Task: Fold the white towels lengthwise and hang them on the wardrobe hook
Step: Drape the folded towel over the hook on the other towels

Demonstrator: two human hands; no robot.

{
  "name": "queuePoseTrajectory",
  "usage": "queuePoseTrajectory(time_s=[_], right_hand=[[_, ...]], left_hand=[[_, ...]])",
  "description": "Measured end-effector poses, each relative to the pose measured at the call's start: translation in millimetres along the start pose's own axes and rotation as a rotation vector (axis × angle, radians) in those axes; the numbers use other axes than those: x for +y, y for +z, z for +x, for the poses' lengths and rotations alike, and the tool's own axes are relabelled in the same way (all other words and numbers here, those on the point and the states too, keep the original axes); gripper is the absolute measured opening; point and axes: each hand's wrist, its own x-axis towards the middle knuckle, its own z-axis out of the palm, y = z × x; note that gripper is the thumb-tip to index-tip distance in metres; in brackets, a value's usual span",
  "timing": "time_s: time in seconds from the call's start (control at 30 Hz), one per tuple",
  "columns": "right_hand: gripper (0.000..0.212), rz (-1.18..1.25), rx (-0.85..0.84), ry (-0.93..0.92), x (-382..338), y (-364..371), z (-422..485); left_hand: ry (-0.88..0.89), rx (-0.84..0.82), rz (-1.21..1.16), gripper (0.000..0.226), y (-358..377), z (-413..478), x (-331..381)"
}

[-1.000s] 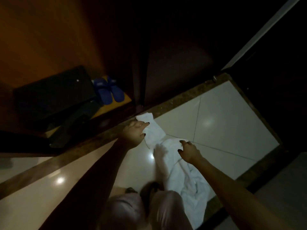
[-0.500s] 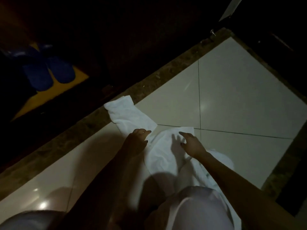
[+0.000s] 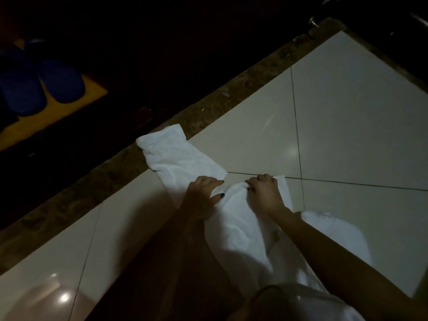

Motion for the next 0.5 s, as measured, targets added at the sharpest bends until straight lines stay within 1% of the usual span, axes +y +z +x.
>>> queuePoseTrajectory(time_s=[0.1, 0.2, 0.27, 0.37, 0.4, 0.5], right_hand=[[0.021, 0.1, 0.046, -0.091, -1.1, -23.4, -10.2], [0.016, 0.141, 0.06, -0.184, -3.4, -60.2, -19.6], [0.014, 0.144, 0.063, -0.221, -7.9, -90.0, -25.4], [0.012, 0.193, 0.117, -0.218, -20.8, -140.6, -36.0], [0.013, 0.214, 0.126, -0.205, -28.5, -159.5, -39.8], [0.015, 0.235, 0.117, -0.158, -57.6, -221.8, -51.9]], left_hand=[[-0.035, -0.023, -0.146, 0.04, -4.4, 6.4, 13.8], [-0.194, -0.167, -0.302, 0.042, -25.9, 22.7, 28.5], [-0.245, -0.211, -0.366, 0.034, -49.0, 32.9, 39.6], [-0.28, -0.174, -0.498, 0.014, -94.8, 38.1, 59.8], [-0.284, -0.163, -0.524, 0.011, -114.4, 36.8, 67.4], [-0.247, -0.126, -0.539, 0.012, -184.6, 31.3, 92.4]])
